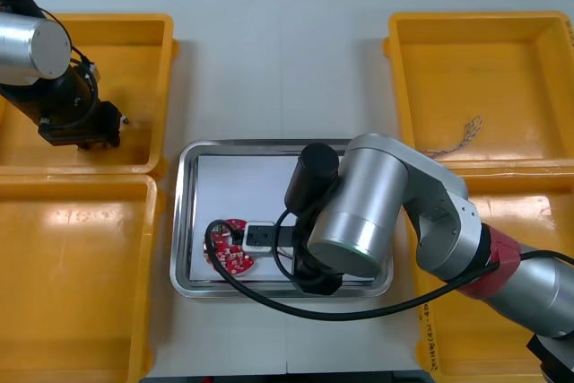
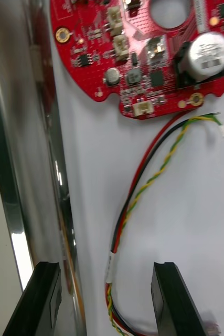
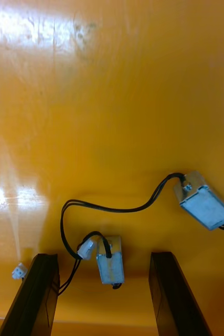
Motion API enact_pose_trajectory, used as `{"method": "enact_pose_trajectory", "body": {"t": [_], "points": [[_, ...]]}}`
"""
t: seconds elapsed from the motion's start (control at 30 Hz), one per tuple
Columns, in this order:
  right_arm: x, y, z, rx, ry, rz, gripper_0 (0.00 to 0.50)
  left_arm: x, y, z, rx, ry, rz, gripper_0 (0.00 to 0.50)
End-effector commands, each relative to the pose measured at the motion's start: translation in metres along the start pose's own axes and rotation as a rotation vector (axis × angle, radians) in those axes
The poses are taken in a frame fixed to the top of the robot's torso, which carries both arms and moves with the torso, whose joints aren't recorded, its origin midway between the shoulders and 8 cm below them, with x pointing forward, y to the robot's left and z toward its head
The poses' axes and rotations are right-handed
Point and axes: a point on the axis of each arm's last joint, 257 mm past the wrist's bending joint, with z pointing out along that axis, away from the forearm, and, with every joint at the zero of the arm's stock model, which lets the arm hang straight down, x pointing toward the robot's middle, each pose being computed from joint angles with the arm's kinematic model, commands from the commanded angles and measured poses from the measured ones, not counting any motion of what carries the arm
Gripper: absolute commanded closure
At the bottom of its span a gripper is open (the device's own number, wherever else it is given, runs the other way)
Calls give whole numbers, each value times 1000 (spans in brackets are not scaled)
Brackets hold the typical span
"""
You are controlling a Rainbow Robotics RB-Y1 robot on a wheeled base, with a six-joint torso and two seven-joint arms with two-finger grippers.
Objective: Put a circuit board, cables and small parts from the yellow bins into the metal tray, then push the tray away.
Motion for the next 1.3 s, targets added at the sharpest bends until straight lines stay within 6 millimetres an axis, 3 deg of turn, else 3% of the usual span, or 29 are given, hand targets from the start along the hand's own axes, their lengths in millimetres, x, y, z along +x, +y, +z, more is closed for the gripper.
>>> {"method": "enact_pose_trajectory", "body": {"t": [0.03,0.2,0.23,0.3,0.33,0.37,0.43,0.73,0.83,1.0,1.3], "points": [[-29,-34,-38,72,-84,-19,2,2,-8,8,2,-4,61,0],[-23,-62,-60,112,-88,56,0,8,-9,14,4,4,58,0],[-19,-68,-66,118,-77,75,0,8,-9,14,6,5,58,32],[-13,-75,-75,122,-59,122,1,8,-8,14,3,4,59,183],[-8,-78,-82,120,-47,150,0,9,-8,15,4,7,57,357],[-5,-81,-89,118,-42,179,0,9,-8,15,3,8,56,445],[1,-84,-100,116,-32,228,0,10,-8,16,5,10,57,498],[0,-122,-147,173,-143,434,0,14,-9,12,7,22,56,500],[16,-137,-158,202,-148,512,0,13,-8,2,9,25,47,500],[59,-161,-173,281,-98,619,0,11,-5,-26,2,23,50,500],[116,-188,-196,314,-73,779,0,9,4,-66,-2,11,48,500]]}}
